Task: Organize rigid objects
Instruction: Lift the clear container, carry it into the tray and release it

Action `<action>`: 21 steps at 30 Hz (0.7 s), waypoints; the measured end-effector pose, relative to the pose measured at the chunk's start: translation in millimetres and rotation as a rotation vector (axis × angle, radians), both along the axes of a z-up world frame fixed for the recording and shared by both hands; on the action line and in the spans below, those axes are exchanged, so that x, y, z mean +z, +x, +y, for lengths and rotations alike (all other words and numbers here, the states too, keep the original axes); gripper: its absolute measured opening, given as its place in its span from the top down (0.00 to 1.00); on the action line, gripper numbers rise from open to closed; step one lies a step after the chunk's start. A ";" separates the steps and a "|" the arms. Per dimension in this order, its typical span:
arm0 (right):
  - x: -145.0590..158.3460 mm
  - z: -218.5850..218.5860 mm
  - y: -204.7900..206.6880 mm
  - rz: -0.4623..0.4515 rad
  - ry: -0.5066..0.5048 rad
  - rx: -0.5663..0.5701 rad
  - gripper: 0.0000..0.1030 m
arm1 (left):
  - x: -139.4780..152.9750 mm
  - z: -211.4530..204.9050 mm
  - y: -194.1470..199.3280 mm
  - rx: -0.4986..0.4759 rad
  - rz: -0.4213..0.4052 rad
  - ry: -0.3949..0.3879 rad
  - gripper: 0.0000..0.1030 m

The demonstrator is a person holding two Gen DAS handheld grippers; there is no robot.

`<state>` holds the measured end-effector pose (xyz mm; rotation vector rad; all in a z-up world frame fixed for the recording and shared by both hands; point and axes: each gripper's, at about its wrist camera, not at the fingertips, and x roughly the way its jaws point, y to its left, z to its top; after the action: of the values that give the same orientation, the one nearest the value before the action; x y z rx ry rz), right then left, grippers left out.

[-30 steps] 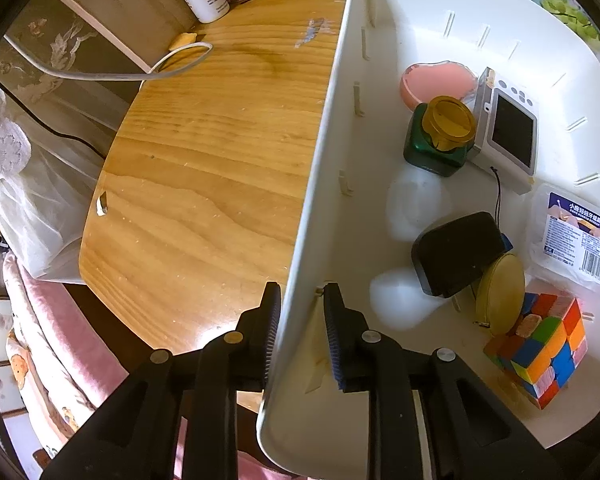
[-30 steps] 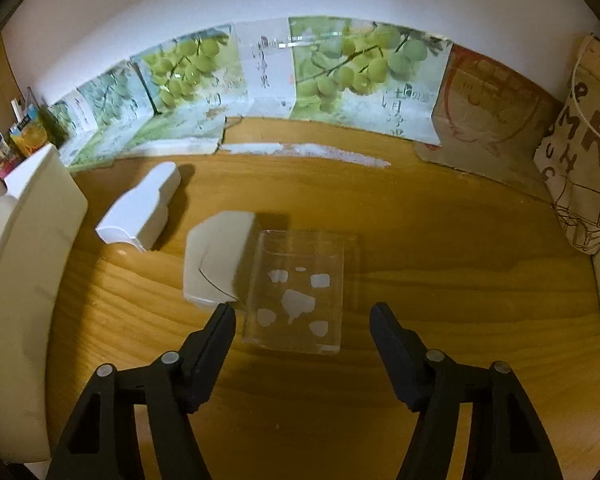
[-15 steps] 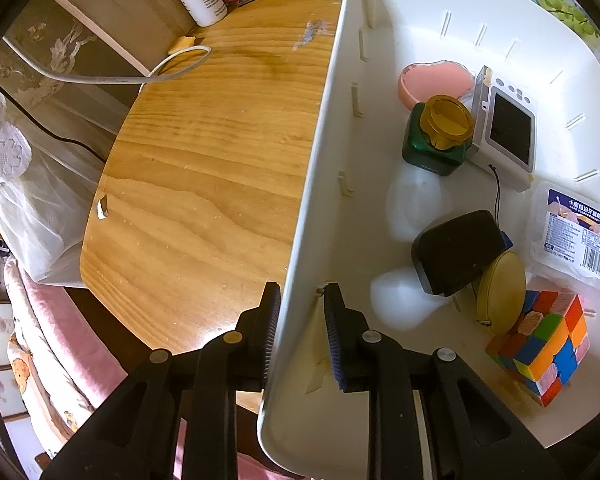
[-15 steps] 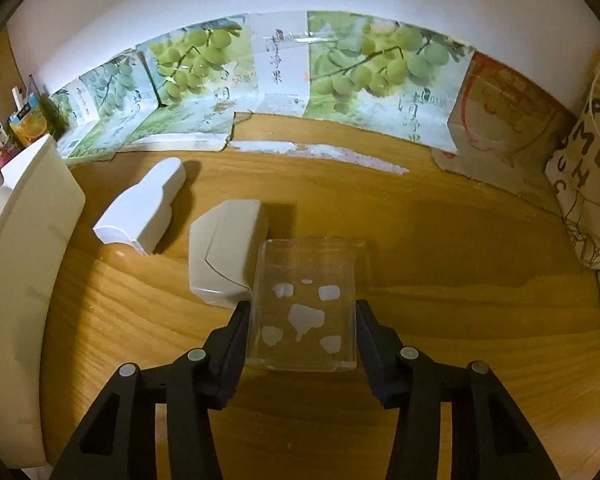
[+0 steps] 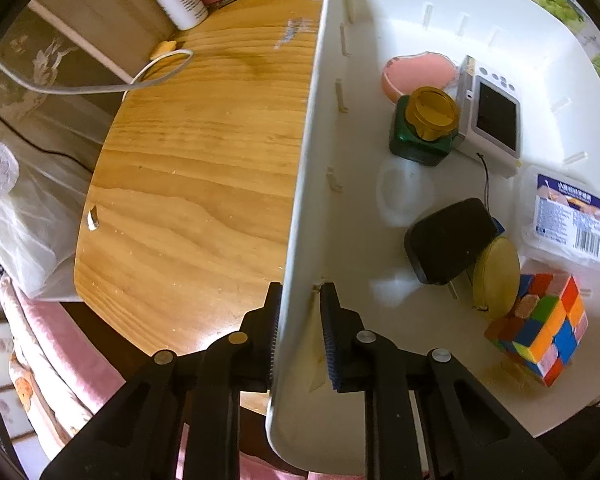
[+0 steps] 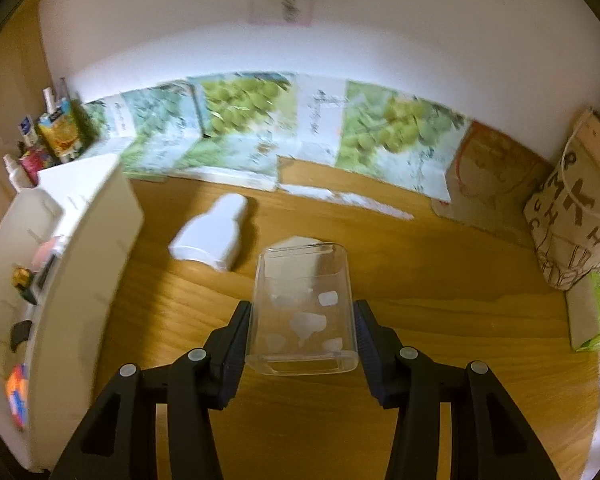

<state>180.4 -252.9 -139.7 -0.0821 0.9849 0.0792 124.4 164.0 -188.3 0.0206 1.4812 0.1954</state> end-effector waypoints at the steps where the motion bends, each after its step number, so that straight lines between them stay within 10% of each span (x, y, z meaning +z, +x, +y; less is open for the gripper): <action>1: 5.1 5.9 -1.9 -0.005 0.001 0.006 0.51 | -0.2 0.3 0.3 -0.008 0.003 -0.003 0.82; 21: 71.7 187.0 -62.0 -0.078 0.058 0.251 0.51 | -1.3 -7.4 -6.1 -0.345 0.022 -0.079 0.94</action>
<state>118.4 -65.9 -68.0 -0.1540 0.8897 0.3324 118.3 156.6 -189.5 0.2130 1.4814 -0.1430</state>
